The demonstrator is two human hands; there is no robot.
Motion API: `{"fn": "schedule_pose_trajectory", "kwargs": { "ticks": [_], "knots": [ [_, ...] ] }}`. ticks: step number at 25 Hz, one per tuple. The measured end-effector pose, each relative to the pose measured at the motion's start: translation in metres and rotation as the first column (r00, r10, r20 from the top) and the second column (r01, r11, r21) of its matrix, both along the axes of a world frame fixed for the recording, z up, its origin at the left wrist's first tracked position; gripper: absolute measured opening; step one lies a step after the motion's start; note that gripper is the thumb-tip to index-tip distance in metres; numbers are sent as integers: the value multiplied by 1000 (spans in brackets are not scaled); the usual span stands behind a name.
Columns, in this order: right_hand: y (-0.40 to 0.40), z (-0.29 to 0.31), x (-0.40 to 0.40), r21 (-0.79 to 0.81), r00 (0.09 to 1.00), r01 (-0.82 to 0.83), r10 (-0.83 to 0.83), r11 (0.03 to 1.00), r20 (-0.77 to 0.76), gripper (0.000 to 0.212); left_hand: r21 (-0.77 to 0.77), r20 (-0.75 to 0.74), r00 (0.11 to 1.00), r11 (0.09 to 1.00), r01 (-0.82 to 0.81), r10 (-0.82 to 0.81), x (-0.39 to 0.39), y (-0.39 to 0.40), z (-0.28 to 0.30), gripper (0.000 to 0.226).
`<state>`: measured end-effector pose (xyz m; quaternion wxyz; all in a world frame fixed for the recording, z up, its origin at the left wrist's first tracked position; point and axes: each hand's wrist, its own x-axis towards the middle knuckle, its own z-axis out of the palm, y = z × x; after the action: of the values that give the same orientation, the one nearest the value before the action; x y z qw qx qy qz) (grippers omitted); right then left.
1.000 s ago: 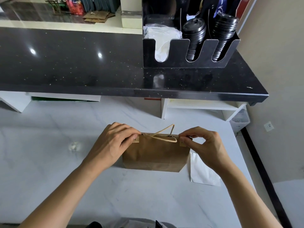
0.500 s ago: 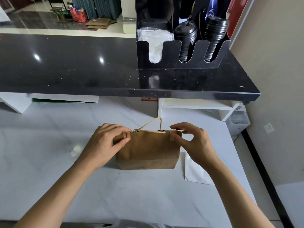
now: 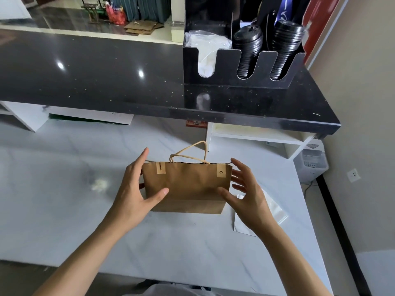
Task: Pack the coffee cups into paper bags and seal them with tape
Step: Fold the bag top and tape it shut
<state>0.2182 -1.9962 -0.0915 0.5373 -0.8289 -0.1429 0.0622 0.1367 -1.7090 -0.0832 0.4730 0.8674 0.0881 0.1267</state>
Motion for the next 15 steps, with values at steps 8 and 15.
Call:
{"fn": "schedule_pose_trajectory", "kwargs": {
  "ticks": [8,15],
  "knots": [
    [7,-30,-23,53,990,-43,50,998,-134,78,-226,-55,993,967,-118,108,-14,-14,-18,111],
    [10,-27,-20,116,987,-44,62,992,-151,73,-298,-132,987,946,-125,89,-11,-20,-10,111]
  ]
}}
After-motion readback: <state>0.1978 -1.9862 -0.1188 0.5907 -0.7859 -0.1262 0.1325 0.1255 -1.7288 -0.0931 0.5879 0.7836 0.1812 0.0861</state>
